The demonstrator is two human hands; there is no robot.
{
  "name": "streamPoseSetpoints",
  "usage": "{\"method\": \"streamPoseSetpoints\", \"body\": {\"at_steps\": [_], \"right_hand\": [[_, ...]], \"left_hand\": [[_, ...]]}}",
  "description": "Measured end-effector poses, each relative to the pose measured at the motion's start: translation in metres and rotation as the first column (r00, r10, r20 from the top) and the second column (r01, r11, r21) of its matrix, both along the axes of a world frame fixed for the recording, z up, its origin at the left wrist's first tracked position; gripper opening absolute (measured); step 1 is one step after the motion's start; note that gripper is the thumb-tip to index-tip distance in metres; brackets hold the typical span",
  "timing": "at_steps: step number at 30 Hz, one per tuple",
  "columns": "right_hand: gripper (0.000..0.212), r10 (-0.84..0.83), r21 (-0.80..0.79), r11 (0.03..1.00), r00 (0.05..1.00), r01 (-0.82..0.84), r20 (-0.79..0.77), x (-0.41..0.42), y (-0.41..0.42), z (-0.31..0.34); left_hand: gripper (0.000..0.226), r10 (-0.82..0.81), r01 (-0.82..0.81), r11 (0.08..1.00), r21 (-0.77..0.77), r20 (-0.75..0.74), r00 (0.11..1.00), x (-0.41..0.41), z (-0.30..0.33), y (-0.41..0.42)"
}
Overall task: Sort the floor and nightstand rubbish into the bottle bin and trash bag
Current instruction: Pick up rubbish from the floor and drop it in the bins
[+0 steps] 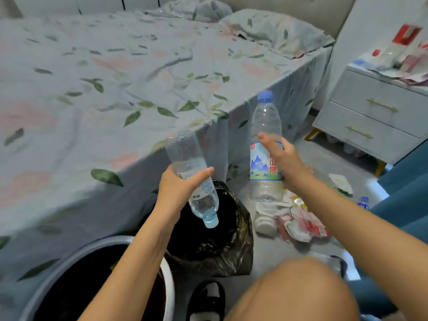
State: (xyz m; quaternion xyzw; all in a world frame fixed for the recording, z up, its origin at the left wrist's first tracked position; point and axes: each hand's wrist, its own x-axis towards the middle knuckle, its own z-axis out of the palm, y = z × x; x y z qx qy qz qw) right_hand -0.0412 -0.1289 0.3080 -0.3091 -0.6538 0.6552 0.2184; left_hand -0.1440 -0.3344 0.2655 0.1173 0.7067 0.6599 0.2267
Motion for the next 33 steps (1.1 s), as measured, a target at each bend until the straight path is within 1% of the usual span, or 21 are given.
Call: {"method": "streamPoseSetpoints", "body": {"at_steps": [3,5,6,8,9,12,13,15,17,18,21,24,26,28,30,33], "right_hand": [[0.033,0.074,-0.006,0.997,0.995,-0.075,-0.072,-0.028,-0.051,0.035],[0.038,0.113,-0.048,0.992,0.987,-0.119,-0.117,-0.045,-0.091,0.044],[0.041,0.131,-0.070,0.988,0.983,-0.141,-0.129,-0.052,-0.111,0.044],[0.049,0.154,-0.132,0.976,0.980,-0.171,-0.130,-0.065,-0.149,0.035],[0.049,0.164,-0.170,0.968,0.977,-0.186,-0.135,-0.069,-0.167,0.029],[0.035,0.208,-0.228,0.944,0.967,-0.237,-0.145,-0.066,-0.211,0.002],[0.035,0.230,-0.223,0.941,0.964,-0.255,-0.133,-0.061,-0.221,-0.011],[0.044,0.256,-0.204,0.941,0.963,-0.269,-0.090,-0.048,-0.236,-0.036],[0.055,0.256,-0.186,0.948,0.966,-0.258,-0.037,-0.041,-0.243,-0.051],[0.057,0.259,-0.180,0.949,0.966,-0.258,-0.020,-0.041,-0.245,-0.055],[0.049,0.297,-0.103,0.950,0.955,-0.294,0.006,-0.039,-0.243,-0.060],[0.058,0.333,-0.030,0.943,0.937,-0.332,0.104,-0.034,-0.239,-0.072],[0.061,0.373,-0.024,0.927,0.911,-0.375,0.174,-0.031,-0.236,-0.081],[0.057,0.394,-0.023,0.917,0.896,-0.398,0.206,-0.028,-0.234,-0.085],[0.052,0.398,-0.025,0.915,0.893,-0.402,0.210,-0.026,-0.232,-0.087],[0.050,0.396,-0.046,0.917,0.896,-0.395,0.199,-0.024,-0.231,-0.086]], "left_hand": [[0.040,0.041,-0.041,0.999,0.002,-0.004,0.999,-0.004,0.005,-0.040],[0.036,0.050,-0.051,0.998,-0.033,-0.025,0.998,-0.004,0.004,-0.068],[0.038,0.061,-0.064,0.996,-0.064,-0.042,0.997,-0.004,0.001,-0.083],[0.047,0.077,-0.085,0.988,-0.128,-0.070,0.995,-0.004,-0.005,-0.113],[0.049,0.084,-0.094,0.984,-0.153,-0.070,0.994,-0.004,-0.009,-0.127],[0.041,0.135,-0.144,0.970,-0.198,-0.060,0.989,0.000,-0.023,-0.168],[0.040,0.146,-0.155,0.964,-0.218,-0.055,0.988,0.001,-0.029,-0.180],[0.039,0.151,-0.158,0.952,-0.263,-0.048,0.987,0.006,-0.042,-0.203],[0.040,0.160,-0.163,0.940,-0.301,-0.035,0.986,0.010,-0.057,-0.222],[0.041,0.161,-0.159,0.936,-0.314,-0.021,0.987,0.012,-0.065,-0.230],[0.040,0.140,-0.125,0.928,-0.352,0.019,0.990,0.019,-0.088,-0.246],[0.053,0.107,-0.072,0.910,-0.409,0.064,0.992,0.024,-0.106,-0.252],[0.060,0.098,-0.041,0.898,-0.439,0.109,0.989,0.026,-0.119,-0.253],[0.062,0.093,-0.014,0.894,-0.448,0.155,0.983,0.027,-0.132,-0.252],[0.059,0.097,0.003,0.884,-0.468,0.190,0.977,0.027,-0.143,-0.250],[0.047,0.120,0.014,0.864,-0.503,0.233,0.965,0.026,-0.159,-0.247]]}}
